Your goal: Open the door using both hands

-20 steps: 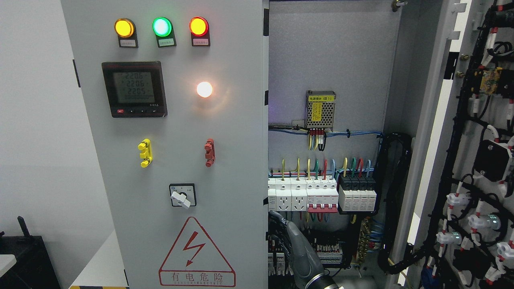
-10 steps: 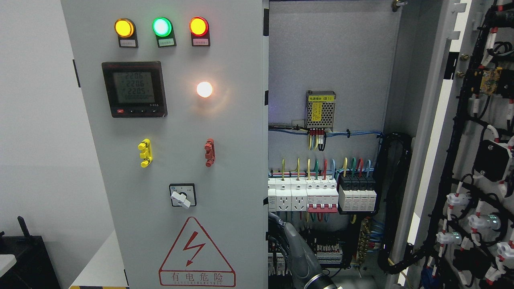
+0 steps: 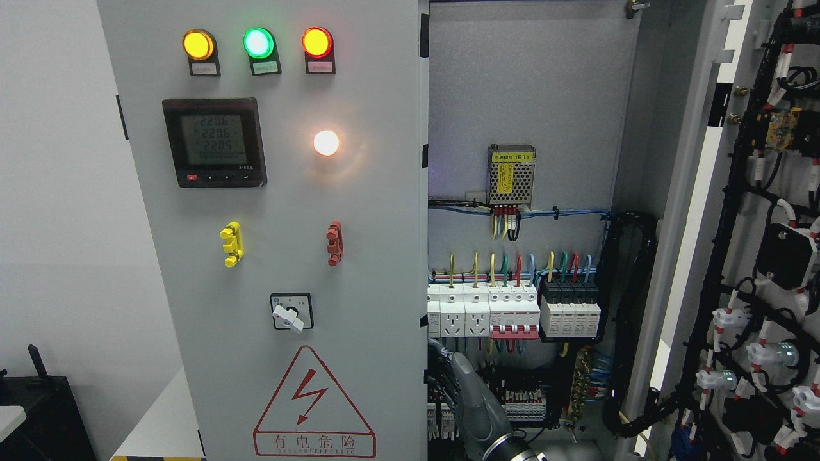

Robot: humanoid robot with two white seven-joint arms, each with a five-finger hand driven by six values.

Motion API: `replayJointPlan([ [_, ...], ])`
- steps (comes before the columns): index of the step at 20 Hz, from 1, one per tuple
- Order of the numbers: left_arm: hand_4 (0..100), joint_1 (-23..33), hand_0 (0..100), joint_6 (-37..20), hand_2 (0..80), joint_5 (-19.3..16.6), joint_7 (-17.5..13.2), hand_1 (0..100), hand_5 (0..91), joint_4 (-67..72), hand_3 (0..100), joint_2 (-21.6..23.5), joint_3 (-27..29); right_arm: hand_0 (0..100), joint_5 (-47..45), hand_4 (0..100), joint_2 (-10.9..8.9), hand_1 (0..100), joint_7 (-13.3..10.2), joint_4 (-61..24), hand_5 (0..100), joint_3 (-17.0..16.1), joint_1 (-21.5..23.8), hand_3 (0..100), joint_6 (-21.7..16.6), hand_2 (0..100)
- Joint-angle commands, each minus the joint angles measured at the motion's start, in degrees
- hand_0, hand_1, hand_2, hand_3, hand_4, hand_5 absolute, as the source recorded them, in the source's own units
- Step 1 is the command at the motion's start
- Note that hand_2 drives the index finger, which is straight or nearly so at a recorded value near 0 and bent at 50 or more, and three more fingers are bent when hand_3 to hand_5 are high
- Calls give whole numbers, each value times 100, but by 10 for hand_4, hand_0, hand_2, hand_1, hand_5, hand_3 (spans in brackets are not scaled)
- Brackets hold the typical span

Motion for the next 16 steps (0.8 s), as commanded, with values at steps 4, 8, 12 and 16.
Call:
replayJointPlan([
  [4, 41, 0, 0, 0, 0, 1, 1, 0, 0, 0, 0, 0, -5, 0, -51, 0, -26, 0, 106, -6, 0, 12, -20, 0, 9, 0],
  [8, 41, 0, 0, 0, 0, 1, 1, 0, 0, 0, 0, 0, 4, 0, -60, 0, -26, 0, 115, 2, 0, 3, -47, 0, 9, 0],
  [12, 41, 0, 0, 0, 0, 1, 1, 0, 0, 0, 0, 0, 4, 0, -209, 0, -26, 0, 308, 2, 0, 3, -38, 0, 27, 0],
  [16, 41, 0, 0, 0, 0, 1, 1, 0, 0, 0, 0, 0, -5, 0, -227, 0, -34, 0, 335, -6, 0, 3, -47, 0, 115, 0],
])
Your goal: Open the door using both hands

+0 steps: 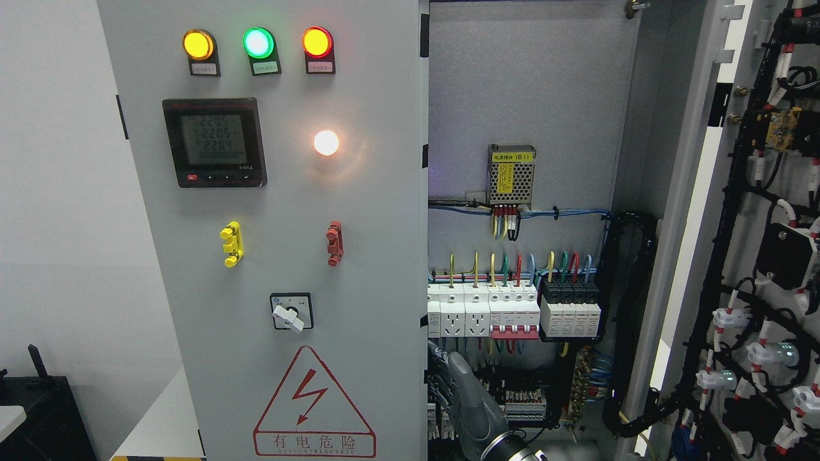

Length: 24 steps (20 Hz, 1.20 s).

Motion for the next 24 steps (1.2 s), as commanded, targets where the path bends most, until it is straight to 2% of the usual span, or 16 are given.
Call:
replayJointPlan([
  [1, 41, 0, 0, 0, 0, 0, -9, 0, 0, 0, 0, 0, -6, 0, -72, 0, -22, 0, 48, 4, 0, -9, -18, 0, 29, 0],
  [8, 41, 0, 0, 0, 0, 0, 0, 0, 0, 0, 0, 0, 2, 0, -80, 0, -23, 0, 74, 21, 0, -9, -53, 0, 37, 0],
  [10, 41, 0, 0, 0, 0, 0, -9, 0, 0, 0, 0, 0, 2, 0, -185, 0, -23, 0, 223, 30, 0, -9, -53, 0, 46, 0],
  [17, 42, 0, 0, 0, 0, 0, -9, 0, 0, 0, 0, 0, 2, 0, -274, 0, -40, 0, 276, 30, 0, -9, -97, 0, 55, 0],
  [20, 42, 0, 0, 0, 0, 0, 0, 0, 0, 0, 0, 0, 2, 0, -274, 0, -49, 0, 443, 30, 0, -18, -97, 0, 55, 0],
  [24, 42, 0, 0, 0, 0, 0, 0, 0, 0, 0, 0, 0, -6, 0, -274, 0, -58, 0, 452, 30, 0, -18, -97, 0, 55, 0],
])
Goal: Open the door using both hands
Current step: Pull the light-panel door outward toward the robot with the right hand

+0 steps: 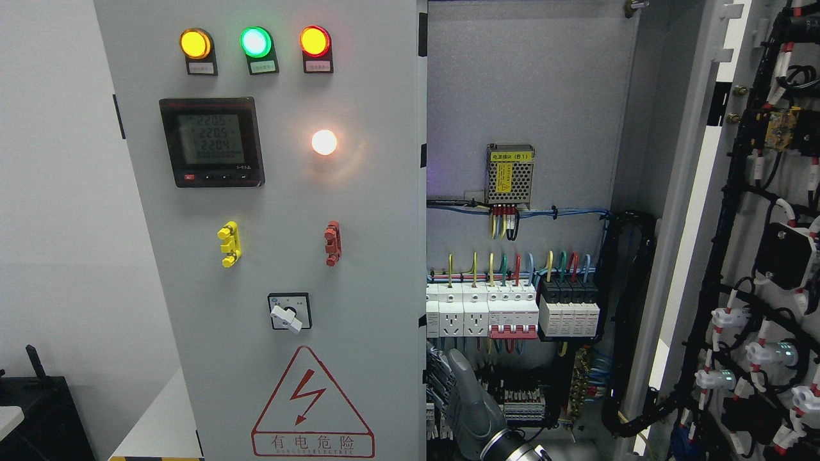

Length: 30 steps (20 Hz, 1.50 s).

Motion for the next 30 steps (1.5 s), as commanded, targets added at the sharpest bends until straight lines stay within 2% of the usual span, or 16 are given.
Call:
replayJointPlan([
  [1, 42, 0, 0, 0, 0, 0, -4, 0, 0, 0, 0, 0, 2, 0, -17, 0, -23, 0, -7, 6, 0, -6, -7, 0, -9, 0],
  [8, 42, 0, 0, 0, 0, 0, 5, 0, 0, 0, 0, 0, -6, 0, -17, 0, -23, 0, 20, -29, 0, 2, 2, 0, -9, 0],
  [17, 42, 0, 0, 0, 0, 0, -4, 0, 0, 0, 0, 0, 2, 0, -35, 0, -31, 0, 274, -73, 0, 11, 46, 0, -27, 0],
  [19, 42, 0, 0, 0, 0, 0, 5, 0, 0, 0, 0, 0, 2, 0, -175, 0, -23, 0, 441, -126, 0, 11, 46, 0, -27, 0],
  [27, 42, 0, 0, 0, 0, 0, -4, 0, 0, 0, 0, 0, 2, 0, -272, 0, -40, 0, 494, -179, 0, 90, 46, 0, -27, 0],
  [30, 42, 0, 0, 0, 0, 0, 5, 0, 0, 0, 0, 0, 2, 0, -272, 0, -31, 0, 679, -187, 0, 117, 46, 0, -27, 0],
])
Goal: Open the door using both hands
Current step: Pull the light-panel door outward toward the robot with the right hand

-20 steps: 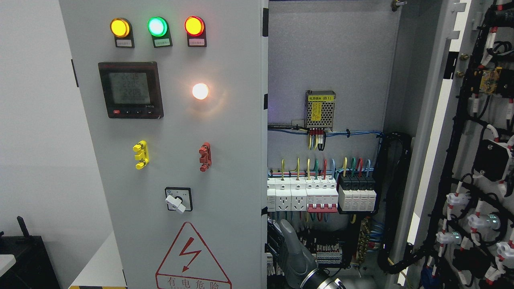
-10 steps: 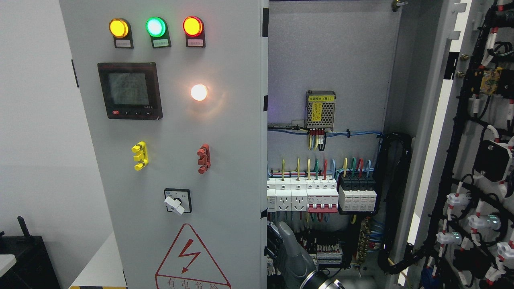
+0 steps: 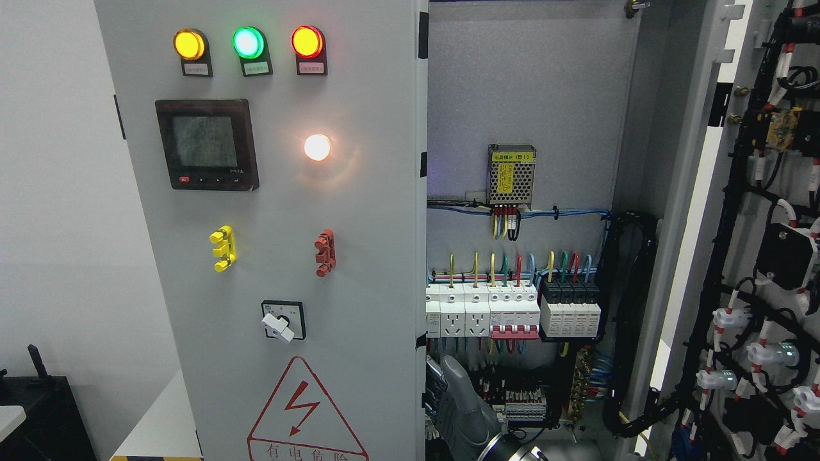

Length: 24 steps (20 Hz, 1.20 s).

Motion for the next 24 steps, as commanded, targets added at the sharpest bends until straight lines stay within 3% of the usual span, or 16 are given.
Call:
replayJointPlan([
  [1, 42, 0, 0, 0, 0, 0, -5, 0, 0, 0, 0, 0, 2, 0, -35, 0, -2, 0, 133, -75, 0, 78, 2, 0, -2, 0],
  [24, 42, 0, 0, 0, 0, 0, 4, 0, 0, 0, 0, 0, 2, 0, -44, 0, -2, 0, 423, -532, 0, 403, 213, 0, -2, 0],
])
